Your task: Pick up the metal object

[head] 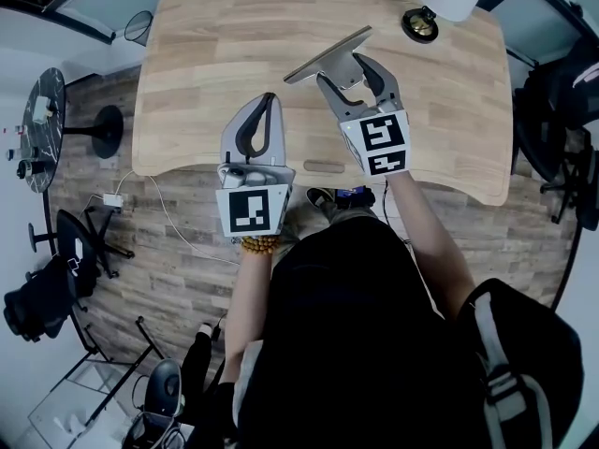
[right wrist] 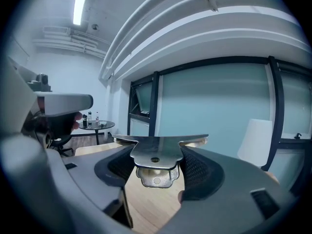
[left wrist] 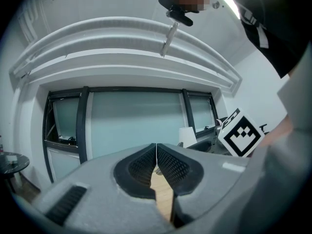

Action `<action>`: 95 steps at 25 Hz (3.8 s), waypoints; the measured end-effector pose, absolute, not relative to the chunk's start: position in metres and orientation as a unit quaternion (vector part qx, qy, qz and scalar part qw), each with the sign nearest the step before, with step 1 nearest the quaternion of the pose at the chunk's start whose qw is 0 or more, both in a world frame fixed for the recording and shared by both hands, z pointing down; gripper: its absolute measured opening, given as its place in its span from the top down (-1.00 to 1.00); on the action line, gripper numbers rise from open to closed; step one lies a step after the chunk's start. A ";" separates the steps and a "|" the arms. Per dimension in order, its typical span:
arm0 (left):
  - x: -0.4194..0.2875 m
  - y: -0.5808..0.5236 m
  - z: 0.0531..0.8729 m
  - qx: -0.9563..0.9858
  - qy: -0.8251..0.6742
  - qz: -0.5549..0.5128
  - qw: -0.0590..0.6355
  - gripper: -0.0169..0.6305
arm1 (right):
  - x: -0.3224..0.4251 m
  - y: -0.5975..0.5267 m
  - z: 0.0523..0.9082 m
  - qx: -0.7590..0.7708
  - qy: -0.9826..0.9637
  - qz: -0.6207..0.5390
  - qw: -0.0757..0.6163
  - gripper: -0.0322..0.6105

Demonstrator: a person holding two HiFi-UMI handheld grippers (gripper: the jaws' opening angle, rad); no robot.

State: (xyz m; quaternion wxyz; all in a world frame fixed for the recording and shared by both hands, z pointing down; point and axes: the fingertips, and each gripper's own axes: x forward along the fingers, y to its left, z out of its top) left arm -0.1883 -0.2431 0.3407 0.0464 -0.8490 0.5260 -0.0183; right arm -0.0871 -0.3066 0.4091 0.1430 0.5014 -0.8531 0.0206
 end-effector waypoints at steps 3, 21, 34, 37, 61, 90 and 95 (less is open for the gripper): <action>-0.189 -0.243 0.340 -0.847 0.529 -0.017 0.047 0.89 | -0.089 -0.306 0.393 0.504 -0.854 0.011 0.127 0.01; -0.196 -0.236 0.333 -0.832 0.551 -0.008 0.069 0.89 | -0.085 -0.278 0.338 0.526 -0.850 -0.013 0.037 0.01; -0.188 -0.228 0.352 -0.835 0.547 -0.019 0.058 0.89 | -0.074 -0.260 0.367 0.519 -0.853 0.010 0.047 0.01; -0.188 -0.228 0.358 -0.836 0.546 -0.022 0.054 0.89 | -0.072 -0.259 0.374 0.520 -0.852 0.017 0.055 0.01; -0.180 -0.223 0.412 -0.834 0.548 -0.058 0.020 0.89 | -0.060 -0.249 0.427 0.515 -0.848 0.039 0.120 0.01; -0.179 -0.219 0.431 -0.834 0.546 -0.083 0.011 0.89 | -0.053 -0.245 0.463 0.501 -0.848 0.063 0.158 0.01; -0.180 -0.216 0.433 -0.833 0.546 -0.085 0.009 0.89 | -0.053 -0.241 0.468 0.499 -0.849 0.065 0.162 0.01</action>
